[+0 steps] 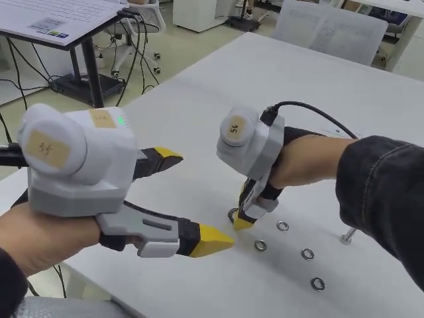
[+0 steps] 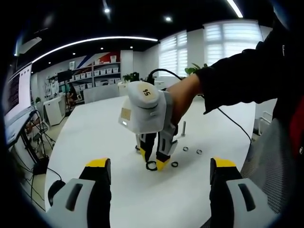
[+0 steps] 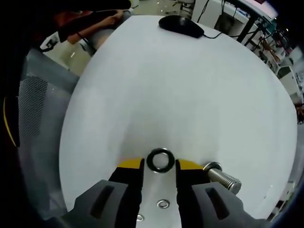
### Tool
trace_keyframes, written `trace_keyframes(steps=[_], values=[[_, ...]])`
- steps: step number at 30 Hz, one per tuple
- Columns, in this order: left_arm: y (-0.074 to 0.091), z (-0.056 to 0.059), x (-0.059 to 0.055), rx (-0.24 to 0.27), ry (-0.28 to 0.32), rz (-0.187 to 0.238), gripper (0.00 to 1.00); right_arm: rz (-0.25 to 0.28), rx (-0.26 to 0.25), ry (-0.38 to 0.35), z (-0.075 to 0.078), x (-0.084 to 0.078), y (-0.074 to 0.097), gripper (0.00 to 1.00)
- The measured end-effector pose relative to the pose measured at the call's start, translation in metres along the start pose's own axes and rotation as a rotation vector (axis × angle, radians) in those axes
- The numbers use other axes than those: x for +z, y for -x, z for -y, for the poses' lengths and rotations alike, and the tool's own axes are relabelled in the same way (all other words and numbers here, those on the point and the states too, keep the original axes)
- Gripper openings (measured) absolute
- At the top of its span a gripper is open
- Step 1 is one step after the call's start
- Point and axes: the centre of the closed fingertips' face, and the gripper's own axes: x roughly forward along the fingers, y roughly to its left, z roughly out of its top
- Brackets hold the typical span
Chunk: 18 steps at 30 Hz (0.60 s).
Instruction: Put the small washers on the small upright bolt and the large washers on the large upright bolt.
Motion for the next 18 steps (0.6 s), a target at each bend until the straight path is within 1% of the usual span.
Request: trace_keyframes(steps=[3, 11, 18], values=[[-0.0005, 0.0001, -0.0007, -0.002, 0.003, -0.001, 0.86, -0.007, 0.000, 0.007, -0.0021, 0.0006, -0.0004, 0.25], [-0.0014, 0.0015, -0.0004, -0.009, 0.003, -0.002, 0.86, -0.006, -0.004, -0.002, -0.0015, 0.0007, -0.0001, 0.23], [-0.0020, 0.0018, -0.0009, -0.011, 0.000, -0.005, 0.85, -0.008, -0.015, 0.021, 0.0002, 0.0015, 0.0014, 0.23]])
